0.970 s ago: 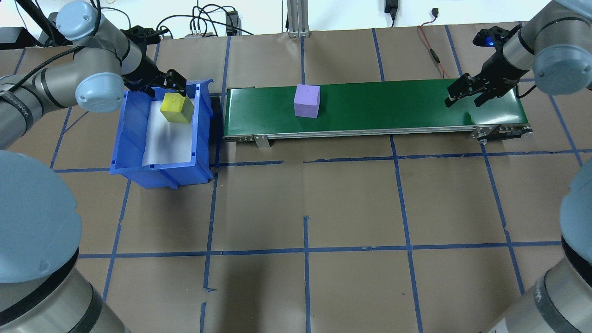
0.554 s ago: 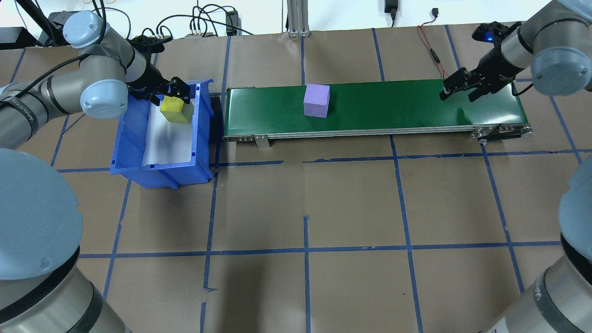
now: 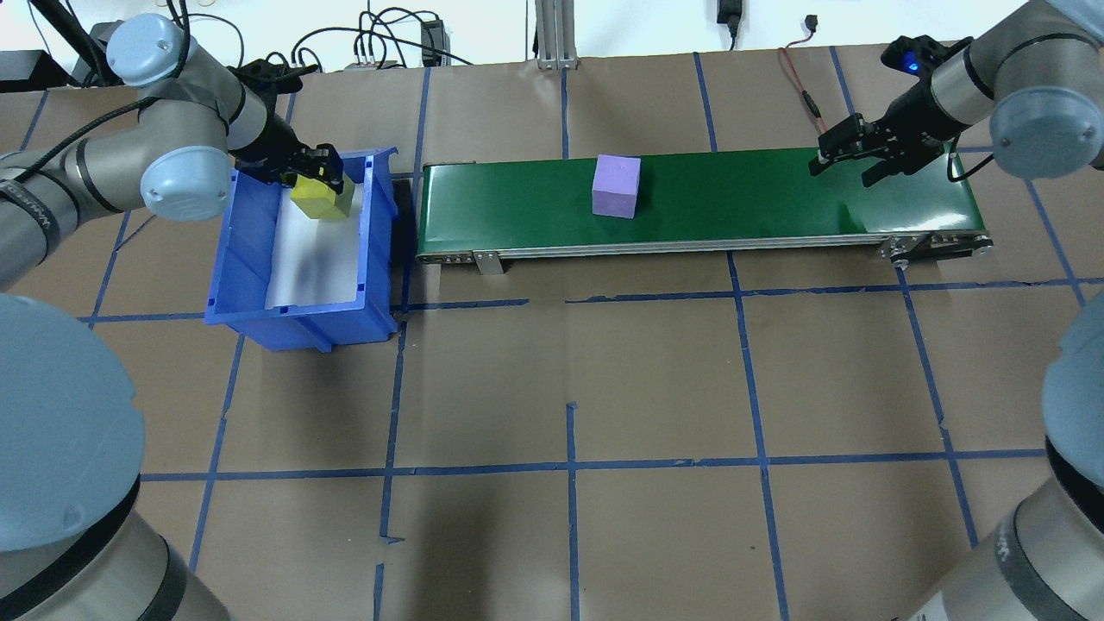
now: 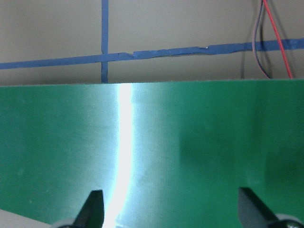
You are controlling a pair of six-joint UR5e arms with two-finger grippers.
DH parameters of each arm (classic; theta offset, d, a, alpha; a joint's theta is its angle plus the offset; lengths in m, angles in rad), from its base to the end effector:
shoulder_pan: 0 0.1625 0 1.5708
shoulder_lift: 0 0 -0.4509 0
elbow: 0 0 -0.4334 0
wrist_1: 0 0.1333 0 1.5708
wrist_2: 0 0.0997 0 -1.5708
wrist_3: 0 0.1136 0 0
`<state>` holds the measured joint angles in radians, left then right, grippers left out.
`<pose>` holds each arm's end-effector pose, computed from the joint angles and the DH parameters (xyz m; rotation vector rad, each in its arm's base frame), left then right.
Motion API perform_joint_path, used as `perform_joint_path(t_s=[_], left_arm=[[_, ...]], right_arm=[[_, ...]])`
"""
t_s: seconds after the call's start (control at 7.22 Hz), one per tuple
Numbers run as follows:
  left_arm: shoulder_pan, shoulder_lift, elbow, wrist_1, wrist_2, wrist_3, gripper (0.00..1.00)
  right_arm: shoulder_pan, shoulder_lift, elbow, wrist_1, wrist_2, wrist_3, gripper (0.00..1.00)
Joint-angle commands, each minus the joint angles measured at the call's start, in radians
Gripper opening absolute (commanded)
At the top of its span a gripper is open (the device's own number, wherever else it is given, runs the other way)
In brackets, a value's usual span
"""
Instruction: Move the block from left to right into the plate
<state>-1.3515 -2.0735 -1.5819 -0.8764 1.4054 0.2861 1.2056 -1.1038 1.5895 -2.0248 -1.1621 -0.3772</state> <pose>0.0067 -0.7289 0.2523 -0.1231 -3.0070 0.3262 -0.0771 -0.7013 0.2554 -0.0075 2.7447 -0.1658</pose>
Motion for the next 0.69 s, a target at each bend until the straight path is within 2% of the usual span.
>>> perform_joint_path(t_s=[0.0,0.28,0.55], left_arm=[[-0.006,0.129,0.006,-0.001,-0.008,0.002,0.45],[-0.079,0.197,0.005,-0.015,-0.098,-0.005,0.46],[-0.188,0.164,-0.015,-0.013,-0.103,-0.005,0.47]], right_arm=[[0.000,0.001,0.001,0.000,0.002,0.004,1.00],[0.000,-0.001,0.000,0.000,0.004,0.006,1.00],[0.000,-0.002,0.004,-0.002,0.004,0.008,0.99]])
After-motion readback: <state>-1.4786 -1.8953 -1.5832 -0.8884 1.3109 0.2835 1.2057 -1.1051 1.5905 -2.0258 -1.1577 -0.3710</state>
